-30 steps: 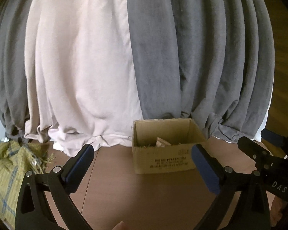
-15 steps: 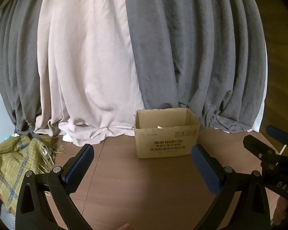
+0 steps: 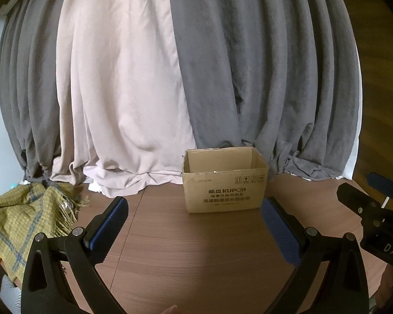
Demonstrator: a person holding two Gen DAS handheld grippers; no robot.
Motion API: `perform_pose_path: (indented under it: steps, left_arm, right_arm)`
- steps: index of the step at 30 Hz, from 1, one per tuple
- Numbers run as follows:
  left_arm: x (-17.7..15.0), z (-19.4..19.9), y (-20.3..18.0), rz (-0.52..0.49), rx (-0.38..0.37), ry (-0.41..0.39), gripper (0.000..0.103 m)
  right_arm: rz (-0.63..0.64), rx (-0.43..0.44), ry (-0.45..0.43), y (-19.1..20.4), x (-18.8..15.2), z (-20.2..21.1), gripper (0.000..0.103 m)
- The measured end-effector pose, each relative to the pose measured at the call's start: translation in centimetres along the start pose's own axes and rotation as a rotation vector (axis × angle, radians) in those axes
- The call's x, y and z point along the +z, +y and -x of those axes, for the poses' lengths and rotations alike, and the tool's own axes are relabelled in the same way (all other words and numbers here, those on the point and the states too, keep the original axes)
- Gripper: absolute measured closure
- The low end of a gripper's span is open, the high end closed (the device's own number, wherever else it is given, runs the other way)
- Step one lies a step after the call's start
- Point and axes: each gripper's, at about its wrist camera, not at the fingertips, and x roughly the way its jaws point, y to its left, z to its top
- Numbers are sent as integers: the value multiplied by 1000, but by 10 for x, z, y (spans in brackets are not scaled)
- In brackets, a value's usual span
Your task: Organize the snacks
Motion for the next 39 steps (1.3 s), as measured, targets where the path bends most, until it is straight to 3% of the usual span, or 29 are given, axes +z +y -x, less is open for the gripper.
perform_pose_path:
  steps: [39]
  left_arm:
    - [-1, 9, -4, -1, 7, 9, 0]
  right_arm:
    - [4, 4, -7, -5, -1, 5, 22]
